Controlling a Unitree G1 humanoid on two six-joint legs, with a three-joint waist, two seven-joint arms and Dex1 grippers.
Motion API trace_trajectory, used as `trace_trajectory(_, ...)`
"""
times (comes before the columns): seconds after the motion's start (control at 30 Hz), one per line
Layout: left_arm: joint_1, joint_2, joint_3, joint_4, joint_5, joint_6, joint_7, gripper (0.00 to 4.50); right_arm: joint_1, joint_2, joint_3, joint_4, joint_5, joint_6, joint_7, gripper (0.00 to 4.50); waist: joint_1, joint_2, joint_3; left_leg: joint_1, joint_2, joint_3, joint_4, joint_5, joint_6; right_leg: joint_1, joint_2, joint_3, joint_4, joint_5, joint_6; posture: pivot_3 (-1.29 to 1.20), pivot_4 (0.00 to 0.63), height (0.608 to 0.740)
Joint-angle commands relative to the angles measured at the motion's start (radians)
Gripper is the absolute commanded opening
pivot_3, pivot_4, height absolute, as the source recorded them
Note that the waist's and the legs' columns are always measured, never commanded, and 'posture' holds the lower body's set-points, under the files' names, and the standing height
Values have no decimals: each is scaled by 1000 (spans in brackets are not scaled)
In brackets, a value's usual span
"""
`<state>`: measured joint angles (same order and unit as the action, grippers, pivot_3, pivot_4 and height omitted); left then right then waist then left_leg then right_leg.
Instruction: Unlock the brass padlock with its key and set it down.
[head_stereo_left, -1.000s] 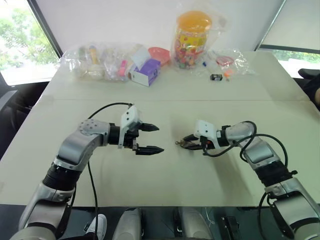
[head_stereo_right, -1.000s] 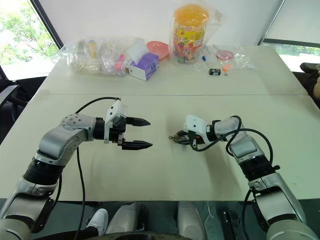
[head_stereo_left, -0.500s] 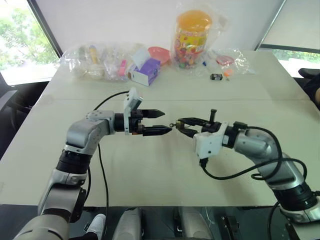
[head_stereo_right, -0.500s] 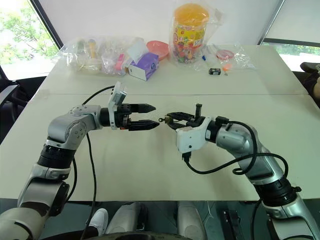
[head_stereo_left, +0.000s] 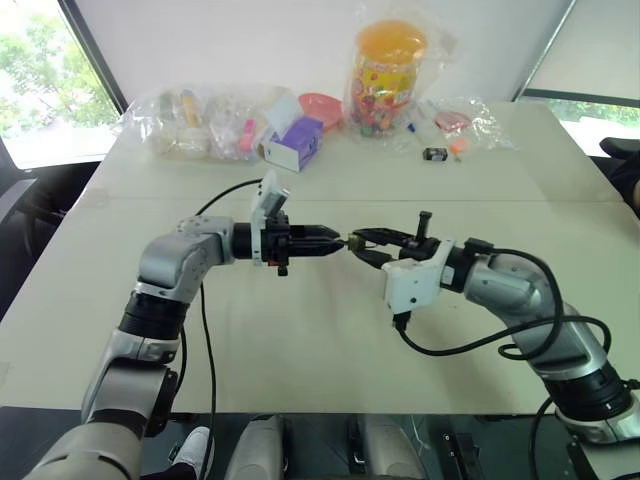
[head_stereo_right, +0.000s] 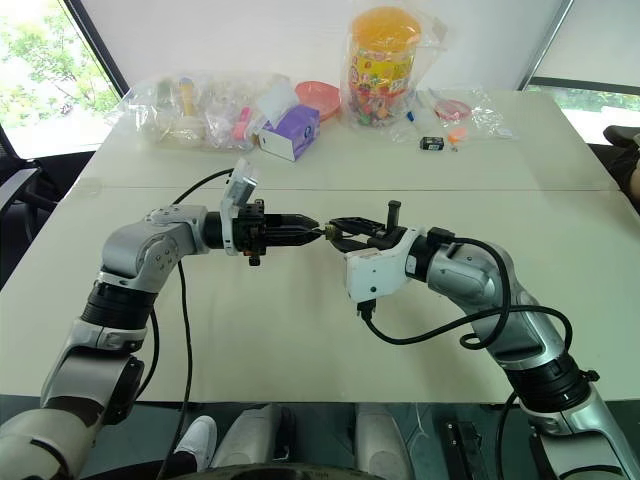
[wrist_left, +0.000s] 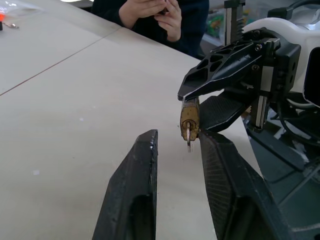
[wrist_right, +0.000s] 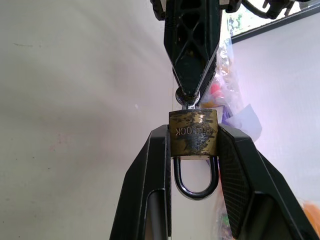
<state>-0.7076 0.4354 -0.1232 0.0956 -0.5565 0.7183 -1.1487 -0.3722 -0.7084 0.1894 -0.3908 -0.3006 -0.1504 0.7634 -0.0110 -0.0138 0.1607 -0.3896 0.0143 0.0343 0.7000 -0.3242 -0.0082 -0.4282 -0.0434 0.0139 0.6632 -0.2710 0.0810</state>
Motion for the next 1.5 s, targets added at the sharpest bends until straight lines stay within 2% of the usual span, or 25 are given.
trace_trajectory(0.03, -13, 0, 1, -22, -1, -7, -5, 1180, -29, 5, -9, -29, 3, -2, -3, 687, 0, 0, 0, 0, 0, 0, 0, 0, 0, 0, 0, 0, 0, 0, 0, 0, 150, 735)
trace_trajectory(0.3, -18, -3, 6, -7, 6, -36, -6, 1180, -35, 1, -10, -29, 5, 4, 3, 687, 0, 0, 0, 0, 0, 0, 0, 0, 0, 0, 0, 0, 0, 0, 0, 0, 150, 735)
trace_trajectory(0.33, -19, -4, 6, -5, 7, -39, -5, 645, -34, 1, -10, -28, 5, 6, 5, 687, 0, 0, 0, 0, 0, 0, 0, 0, 0, 0, 0, 0, 0, 0, 0, 0, 150, 735)
trace_trajectory(0.4, -22, -3, 8, 0, 8, -42, -5, 22, -31, 0, -9, -29, 5, 8, 7, 687, 0, 0, 0, 0, 0, 0, 0, 0, 0, 0, 0, 0, 0, 0, 0, 0, 150, 735)
trace_trajectory(0.7, -22, 6, 12, 6, 10, -53, -12, 22, -22, -7, -1, -29, 6, 8, 25, 687, 0, 0, 0, 0, 0, 0, 0, 0, 0, 0, 0, 0, 0, 0, 0, 0, 150, 735)
trace_trajectory(0.83, -12, 13, -13, -11, 51, -118, -24, 22, -12, -10, 7, -36, 21, 18, 54, 687, 0, 0, 0, 0, 0, 0, 0, 0, 0, 0, 0, 0, 0, 0, 0, 0, 150, 735)
trace_trajectory(1.03, 21, 9, -62, -30, 171, -338, -27, 22, -5, -7, 16, -47, 52, 54, 99, 687, 0, 0, 0, 0, 0, 0, 0, 0, 0, 0, 0, 0, 0, 0, 0, 0, 150, 735)
trace_trajectory(1.4, 23, -45, -91, 48, 384, -915, 10, 22, -1, 30, 15, -45, 168, 232, 152, 687, 2, 0, 0, 0, 0, 0, 0, 0, 0, 0, 0, 0, 0, 0, 0, 0, 150, 735)
trace_trajectory(1.5, 14, -47, -101, 72, 401, -977, -5, 22, -8, 22, 22, -37, 172, 242, 160, 687, 1, 0, 0, 0, 0, 0, 0, 0, 0, 0, 0, 0, 0, 0, 0, 0, 150, 735)
